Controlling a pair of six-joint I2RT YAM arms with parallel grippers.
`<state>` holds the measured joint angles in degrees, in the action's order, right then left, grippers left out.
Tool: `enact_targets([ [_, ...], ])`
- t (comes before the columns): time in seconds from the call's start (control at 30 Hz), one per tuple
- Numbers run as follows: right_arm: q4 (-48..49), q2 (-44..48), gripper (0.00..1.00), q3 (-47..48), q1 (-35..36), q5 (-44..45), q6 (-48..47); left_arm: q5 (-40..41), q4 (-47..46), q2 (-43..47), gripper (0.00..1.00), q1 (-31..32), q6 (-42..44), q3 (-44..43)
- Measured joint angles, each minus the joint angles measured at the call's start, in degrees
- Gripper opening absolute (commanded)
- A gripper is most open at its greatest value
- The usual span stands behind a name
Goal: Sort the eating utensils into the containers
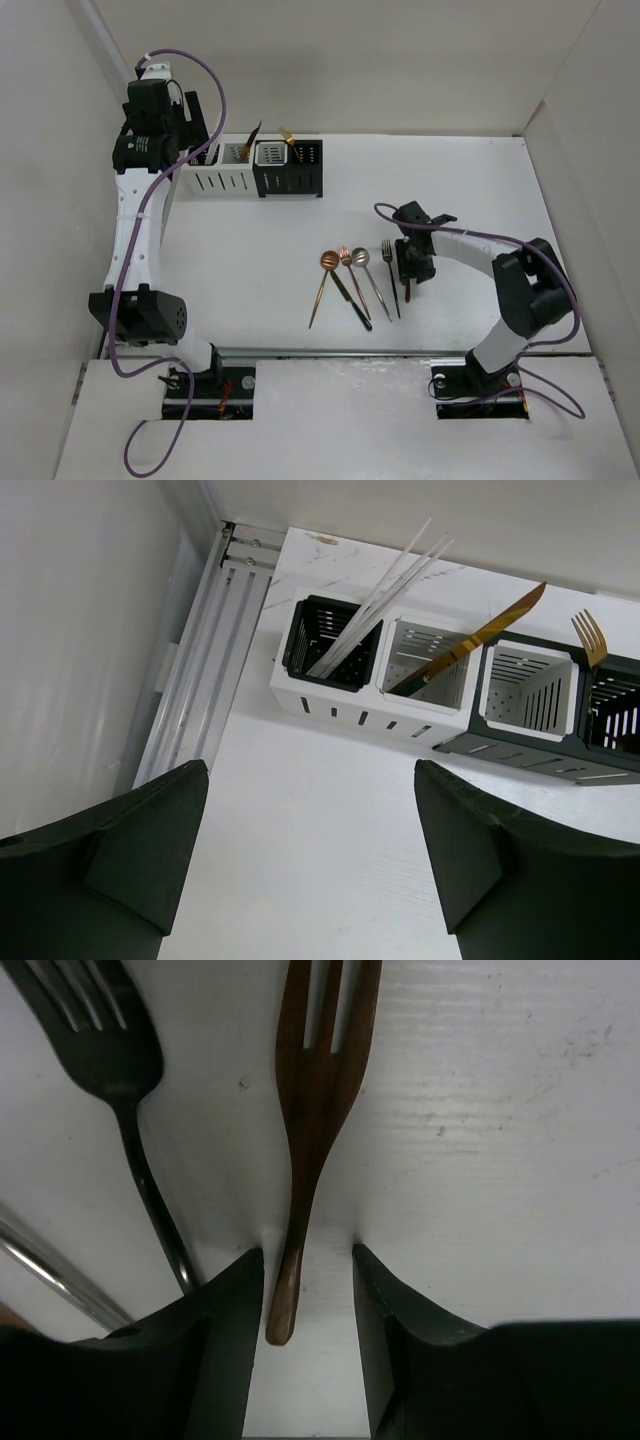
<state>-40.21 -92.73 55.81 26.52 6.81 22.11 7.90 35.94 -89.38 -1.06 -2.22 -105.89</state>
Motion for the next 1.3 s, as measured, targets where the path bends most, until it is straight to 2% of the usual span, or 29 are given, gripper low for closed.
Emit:
enact_targets([
  [0.13, 1.7, -2.64, 0.32, 0.81, -1.01, -0.9, -1.36, 0.79, 0.04, 0.22, 0.82, 0.0, 0.02, 0.0],
  [0.2, 1.73, -3.43, 0.04, 1.7, -1.05, -1.05, -2.29, 1.14, 0.04, 0.31, 0.82, 0.0, 0.02, 0.0],
  [0.23, 1.75, -3.76, 0.0, 2.12, -1.05, -1.05, -2.67, 1.22, 0.04, 0.35, 0.82, 0.0, 0.02, 0.0],
  [0.47, -2.14, -4.07, 0.0, 7.02, -2.99, 3.67, -3.23, 1.57, 0.11, 0.37, 0.82, -0.07, 0.24, 0.0],
  [0.53, -4.59, -3.78, 0.0, 13.2, -3.69, 5.6, -4.42, 1.6, 0.11, 0.37, 0.82, -0.07, 0.26, 0.0],
  [0.63, -3.54, -3.8, 0.0, 28.24, -3.76, 7.5, -8.13, 1.62, 0.13, 0.37, 0.82, -0.07, 0.28, 0.0],
  [0.73, 6.82, -3.63, 0.0, 40.19, -1.86, 8.63, -13.0, 1.62, 0.09, 0.35, 0.82, -0.07, 0.28, 0.0],
  [0.87, 27.28, -4.81, 0.0, 45.35, 2.29, 7.69, -16.81, 1.75, 0.09, 0.24, 0.82, -0.07, 0.48, 0.0],
  [0.97, 37.86, -13.29, 0.0, 53.59, 4.92, 5.92, -18.56, 1.84, 0.09, 0.17, 0.82, -0.37, 0.72, 0.0],
  [1.1, 46.4, -29.29, 0.0, 65.96, 7.45, 3.87, -20.37, 1.79, -0.07, -0.13, 0.82, -1.49, 1.22, 0.17],
  [1.3, 52.54, -45.31, 0.0, 67.45, 9.99, 4.79, -21.27, 1.77, -0.04, -1.36, 0.82, -2.56, 1.81, 1.05],
])
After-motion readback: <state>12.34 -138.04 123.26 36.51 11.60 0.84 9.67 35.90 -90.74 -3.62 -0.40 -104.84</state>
